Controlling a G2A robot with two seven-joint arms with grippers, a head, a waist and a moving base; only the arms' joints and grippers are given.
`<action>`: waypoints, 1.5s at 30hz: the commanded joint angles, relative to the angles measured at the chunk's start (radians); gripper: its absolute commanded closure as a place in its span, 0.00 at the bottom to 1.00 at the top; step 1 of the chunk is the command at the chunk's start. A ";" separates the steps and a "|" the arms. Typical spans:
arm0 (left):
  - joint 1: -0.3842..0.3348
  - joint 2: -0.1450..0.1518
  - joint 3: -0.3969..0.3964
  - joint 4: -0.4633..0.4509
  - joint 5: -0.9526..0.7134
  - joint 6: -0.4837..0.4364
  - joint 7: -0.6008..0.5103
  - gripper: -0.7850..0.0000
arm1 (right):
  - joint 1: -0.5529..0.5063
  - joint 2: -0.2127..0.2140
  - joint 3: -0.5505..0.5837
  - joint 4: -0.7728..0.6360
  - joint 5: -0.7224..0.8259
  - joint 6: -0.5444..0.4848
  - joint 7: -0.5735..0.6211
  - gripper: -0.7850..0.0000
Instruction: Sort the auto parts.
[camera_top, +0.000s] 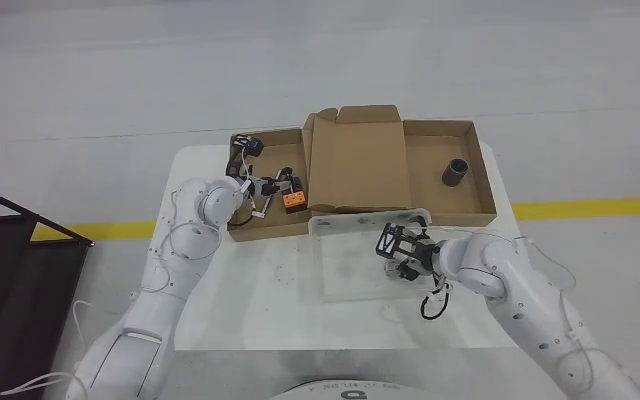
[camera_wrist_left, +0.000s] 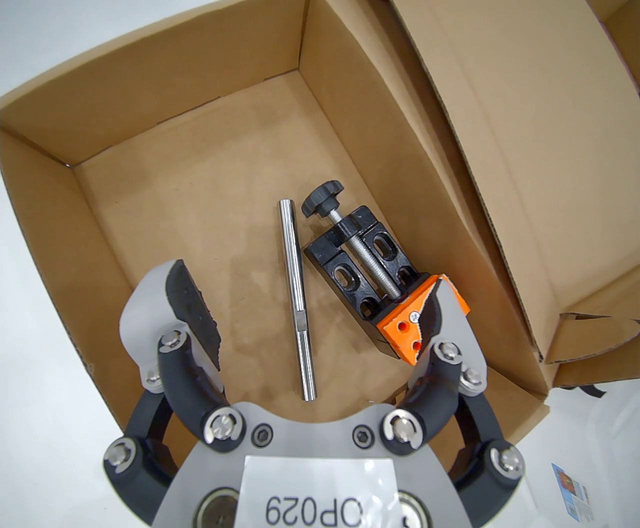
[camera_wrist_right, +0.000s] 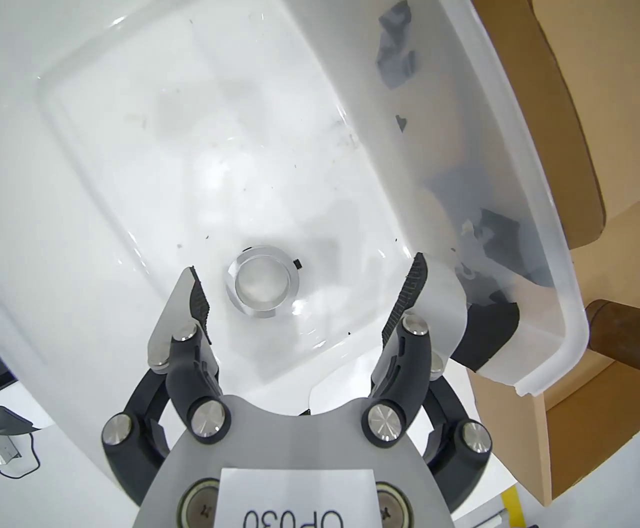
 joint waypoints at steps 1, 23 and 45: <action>0.000 0.000 0.000 0.000 0.000 0.000 0.000 0.00 | 0.010 -0.002 -0.013 0.008 -0.008 0.013 0.011 0.24; 0.000 0.000 0.000 0.000 0.000 0.000 0.000 0.00 | 0.049 -0.008 -0.054 0.059 -0.020 0.049 0.043 0.53; 0.000 0.000 0.000 0.000 0.000 0.000 0.000 0.00 | 0.119 -0.030 -0.140 0.116 -0.001 0.063 0.061 0.80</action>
